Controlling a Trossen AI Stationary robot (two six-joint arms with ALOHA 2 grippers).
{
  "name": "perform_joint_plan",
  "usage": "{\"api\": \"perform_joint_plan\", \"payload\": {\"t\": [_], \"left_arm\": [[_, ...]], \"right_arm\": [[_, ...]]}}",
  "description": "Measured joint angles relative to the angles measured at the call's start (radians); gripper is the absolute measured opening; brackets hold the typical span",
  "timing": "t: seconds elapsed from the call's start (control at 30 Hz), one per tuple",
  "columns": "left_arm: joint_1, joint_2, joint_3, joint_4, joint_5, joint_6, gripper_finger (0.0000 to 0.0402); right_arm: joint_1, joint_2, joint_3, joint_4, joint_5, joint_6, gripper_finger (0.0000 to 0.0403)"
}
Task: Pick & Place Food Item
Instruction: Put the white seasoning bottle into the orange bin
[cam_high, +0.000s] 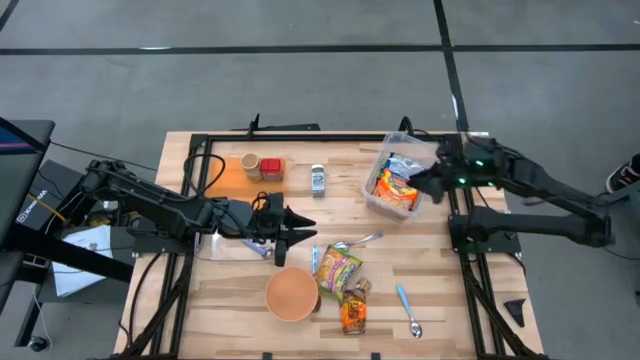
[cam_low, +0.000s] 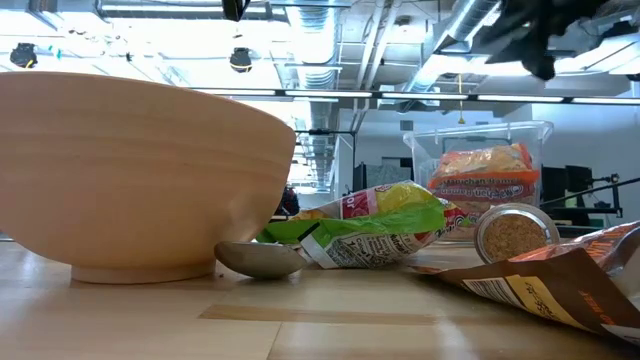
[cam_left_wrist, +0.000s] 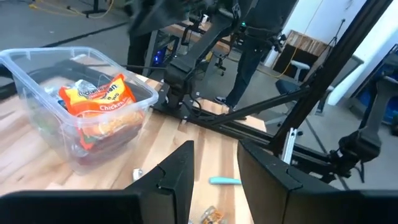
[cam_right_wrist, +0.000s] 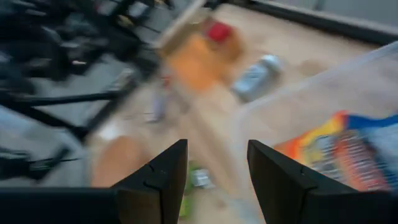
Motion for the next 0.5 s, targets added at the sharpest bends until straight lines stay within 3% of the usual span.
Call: {"api": "perform_joint_plan", "payload": {"t": [0.13, 0.3, 0.5], "left_arm": [[0.018, 0.0, 0.0, -0.039, -0.003, 0.002, 0.0115], [0.027, 0.0, 0.0, -0.058, -0.015, 0.002, 0.012], [0.034, 0.03, 0.075, -0.051, 0.023, 0.006, 0.0176]], "right_arm": [[0.116, -0.068, 0.0, -0.001, 0.04, 0.153, 0.0163], [0.257, -0.131, 0.0, -0.01, 0.202, 0.277, 0.0163], [0.366, -0.155, 0.0, -0.029, 0.372, 0.345, 0.0163]]}}
